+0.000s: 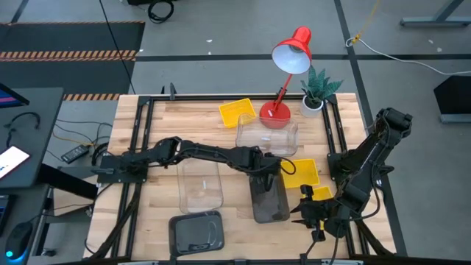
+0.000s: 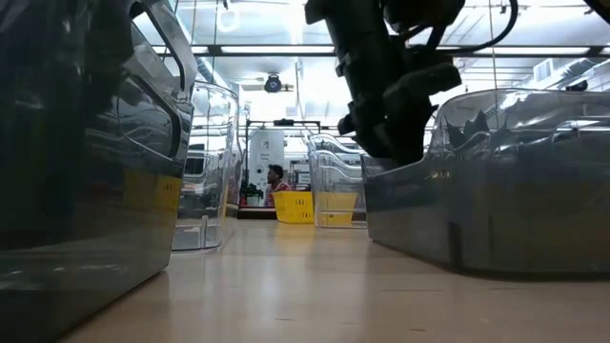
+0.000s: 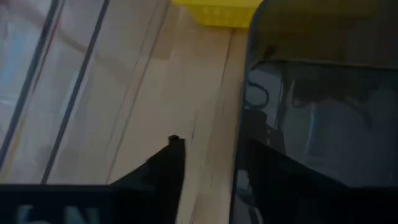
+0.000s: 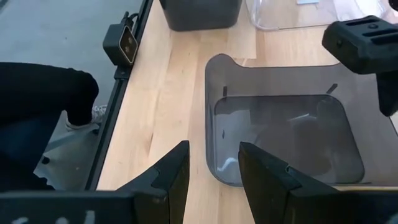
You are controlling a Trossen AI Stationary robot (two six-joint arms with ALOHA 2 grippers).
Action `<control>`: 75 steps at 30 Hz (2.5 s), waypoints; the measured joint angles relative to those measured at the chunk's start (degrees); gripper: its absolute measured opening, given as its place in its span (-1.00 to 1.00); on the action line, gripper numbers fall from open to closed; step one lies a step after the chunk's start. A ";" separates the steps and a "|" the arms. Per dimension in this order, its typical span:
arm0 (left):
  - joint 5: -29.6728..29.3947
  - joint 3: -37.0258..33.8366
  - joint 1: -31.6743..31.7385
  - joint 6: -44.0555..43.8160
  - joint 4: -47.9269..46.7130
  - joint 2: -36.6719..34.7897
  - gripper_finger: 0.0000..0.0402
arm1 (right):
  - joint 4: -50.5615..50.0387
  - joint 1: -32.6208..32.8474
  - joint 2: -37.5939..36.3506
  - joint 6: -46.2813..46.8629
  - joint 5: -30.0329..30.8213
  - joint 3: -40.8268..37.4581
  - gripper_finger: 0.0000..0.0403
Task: Stack baskets by color
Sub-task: Stack the black bin on the left black bin
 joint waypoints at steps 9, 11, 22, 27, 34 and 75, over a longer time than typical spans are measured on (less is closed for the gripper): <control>0.65 0.11 0.29 -1.86 -0.56 -0.03 -0.94 | 0.08 1.19 -0.02 0.06 1.61 0.00 -0.29; 1.07 0.12 0.28 -3.56 -2.42 -0.59 -0.94 | -0.35 1.61 -0.02 -0.13 2.73 0.00 -0.29; 5.06 0.00 -1.69 -14.88 -12.78 -9.85 -0.98 | -0.66 2.35 -0.02 -3.00 7.35 0.00 -0.29; 5.98 0.07 -4.02 -22.24 -17.44 -14.73 -0.98 | -0.49 3.32 -0.02 -3.35 9.04 0.00 -0.29; 6.03 0.13 -9.69 -37.53 -21.84 -20.61 -0.98 | -0.48 4.69 -0.02 -3.82 9.08 0.00 -0.29; -9.44 -8.77 -44.65 -109.47 -36.82 -27.03 -0.98 | 1.72 9.89 -0.02 -7.86 6.86 0.00 -0.29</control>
